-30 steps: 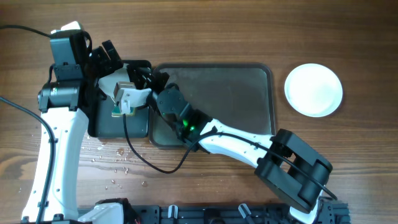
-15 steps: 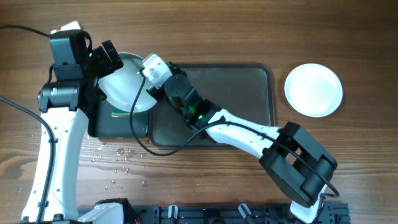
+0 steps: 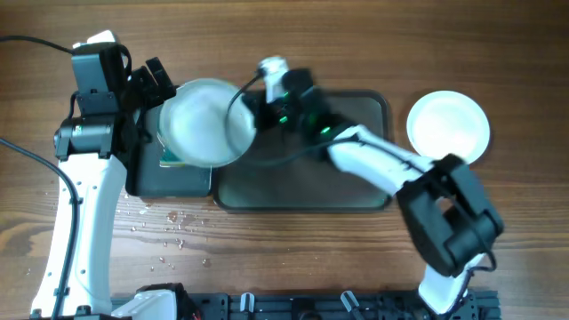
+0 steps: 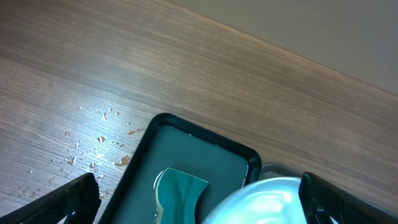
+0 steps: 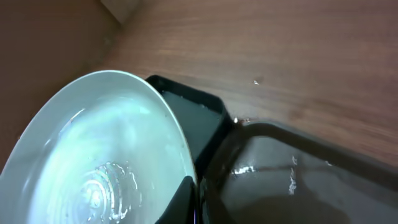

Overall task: Clean dirty plates on tray and stack at the side
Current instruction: 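Carry the plate rightward with the right gripper to the plate stack, then lower the plate onto the stacked plates and release it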

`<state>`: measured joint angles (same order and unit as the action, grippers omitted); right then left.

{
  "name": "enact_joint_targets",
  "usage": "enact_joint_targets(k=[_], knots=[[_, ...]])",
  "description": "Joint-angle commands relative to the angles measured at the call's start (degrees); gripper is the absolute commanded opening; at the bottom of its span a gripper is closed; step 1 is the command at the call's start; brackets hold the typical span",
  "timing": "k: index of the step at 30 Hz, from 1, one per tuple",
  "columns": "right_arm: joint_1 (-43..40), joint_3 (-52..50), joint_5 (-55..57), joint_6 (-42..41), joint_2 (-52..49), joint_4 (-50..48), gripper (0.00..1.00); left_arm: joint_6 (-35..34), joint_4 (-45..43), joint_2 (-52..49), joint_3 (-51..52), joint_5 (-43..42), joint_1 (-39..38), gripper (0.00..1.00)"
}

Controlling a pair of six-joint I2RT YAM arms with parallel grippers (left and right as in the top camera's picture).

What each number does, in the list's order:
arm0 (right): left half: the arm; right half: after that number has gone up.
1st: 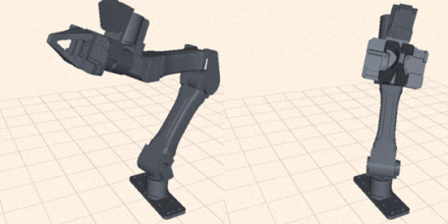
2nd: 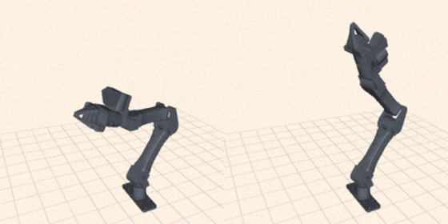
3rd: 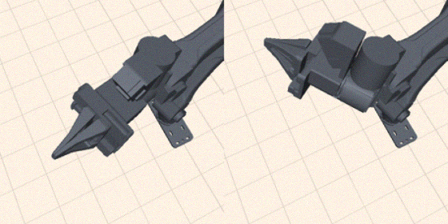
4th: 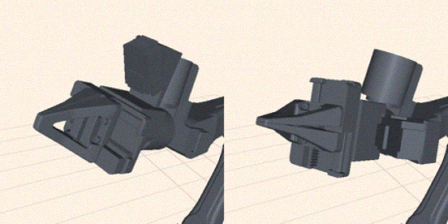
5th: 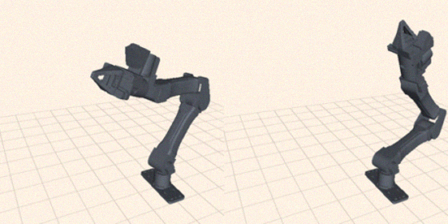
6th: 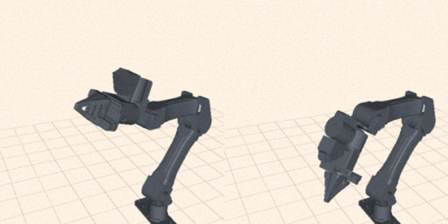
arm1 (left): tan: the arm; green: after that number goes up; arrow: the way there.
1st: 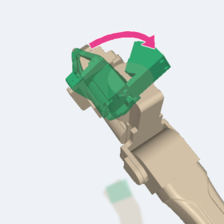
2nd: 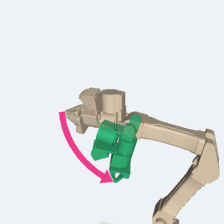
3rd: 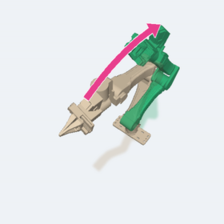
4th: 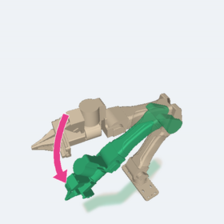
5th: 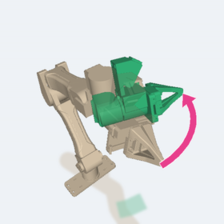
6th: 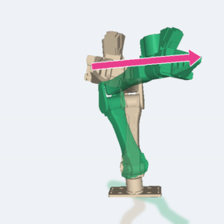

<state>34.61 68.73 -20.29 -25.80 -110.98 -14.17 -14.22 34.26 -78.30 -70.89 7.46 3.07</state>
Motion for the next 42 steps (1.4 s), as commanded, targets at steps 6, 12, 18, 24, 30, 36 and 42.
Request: enact_joint_targets(k=[6,12,18,24,30,36,42], knots=[[-24.6,0.8,-40.0,-13.7,4.7,8.8,0.04,-0.1,-0.2,-0.2,-0.3,0.1,0.2,1.00],[-39.4,0.8,-41.5,-11.7,4.7,17.4,0.04,-0.1,-0.2,-0.2,-0.3,0.1,0.2,1.00],[-50.5,0.8,-28.2,-6.9,6.1,27.5,0.04,-0.1,-0.2,-0.2,-0.3,0.1,0.2,1.00],[-56.6,0.8,-15.1,1.4,10.6,35.0,0.04,-0.1,-0.2,-0.2,-0.3,0.1,0.2,1.00],[-59.3,0.8,1.9,4.9,15.2,46.7,0.04,-0.1,-0.2,-0.2,-0.3,0.1,0.2,1.00],[-59.3,-2.7,13.6,4.7,15.2,54.3,0.04,-0.1,-0.2,-0.2,-0.3,0.1,0.2,1.00],[-59.3,-8.1,20.4,1.8,15.2,49.2,0.04,-0.1,-0.2,-0.2,-0.3,0.1,0.2,1.00]])
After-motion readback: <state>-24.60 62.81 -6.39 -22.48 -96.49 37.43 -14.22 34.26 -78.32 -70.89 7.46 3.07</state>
